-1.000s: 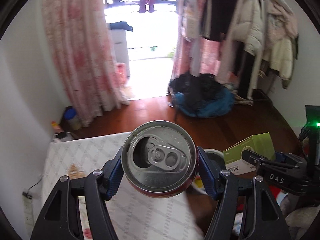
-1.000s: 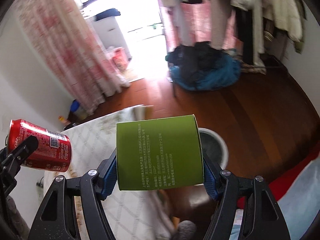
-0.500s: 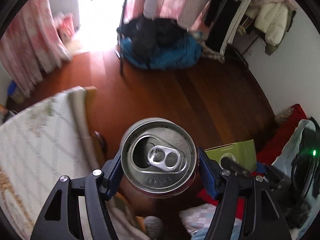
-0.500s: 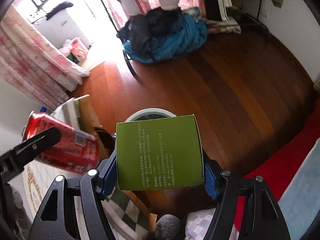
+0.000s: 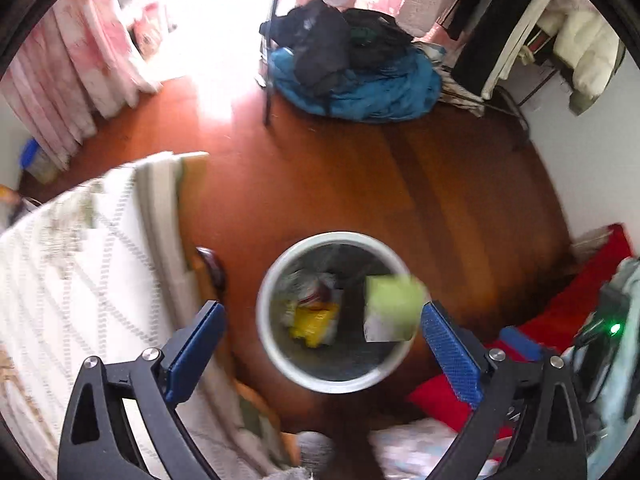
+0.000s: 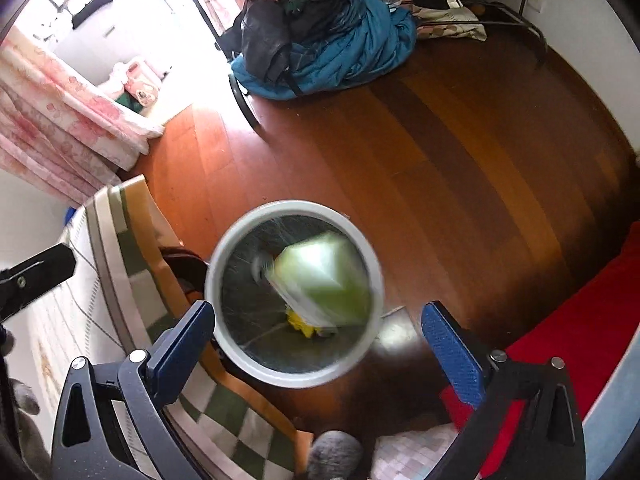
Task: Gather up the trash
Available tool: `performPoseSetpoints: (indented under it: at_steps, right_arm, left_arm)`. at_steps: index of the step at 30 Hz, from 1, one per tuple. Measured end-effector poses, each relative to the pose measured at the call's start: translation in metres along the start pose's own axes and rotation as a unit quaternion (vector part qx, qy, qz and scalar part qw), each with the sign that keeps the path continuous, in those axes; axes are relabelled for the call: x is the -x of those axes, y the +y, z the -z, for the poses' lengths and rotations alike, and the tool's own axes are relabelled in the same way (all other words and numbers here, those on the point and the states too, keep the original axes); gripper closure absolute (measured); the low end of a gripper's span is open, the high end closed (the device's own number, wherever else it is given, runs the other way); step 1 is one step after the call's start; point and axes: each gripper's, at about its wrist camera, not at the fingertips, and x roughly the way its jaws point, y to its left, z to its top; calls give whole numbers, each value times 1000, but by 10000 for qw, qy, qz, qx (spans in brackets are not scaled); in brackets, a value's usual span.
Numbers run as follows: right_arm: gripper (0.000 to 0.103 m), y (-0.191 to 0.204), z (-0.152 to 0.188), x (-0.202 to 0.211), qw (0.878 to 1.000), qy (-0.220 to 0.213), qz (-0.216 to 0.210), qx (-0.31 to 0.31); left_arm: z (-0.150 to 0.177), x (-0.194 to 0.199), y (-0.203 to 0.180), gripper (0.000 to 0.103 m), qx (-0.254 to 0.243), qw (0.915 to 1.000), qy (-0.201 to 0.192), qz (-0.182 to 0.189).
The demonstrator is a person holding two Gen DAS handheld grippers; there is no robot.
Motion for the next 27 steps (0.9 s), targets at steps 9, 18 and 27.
performPoseSetpoints:
  at_steps: [9, 18, 27]
  right_arm:
    - [0, 13, 50, 60, 9985, -364, 346, 215]
    - [0, 28, 110, 144, 9968, -764, 94, 205]
    - [0, 54, 169, 244, 9908, -1236, -355, 410]
  left_arm:
    - [64, 44, 20, 3, -156, 9965, -433, -691]
    - [110, 117, 28, 3, -216, 9928, -894, -773]
    - [159, 211, 25, 3, -470, 9866, -1476, -519]
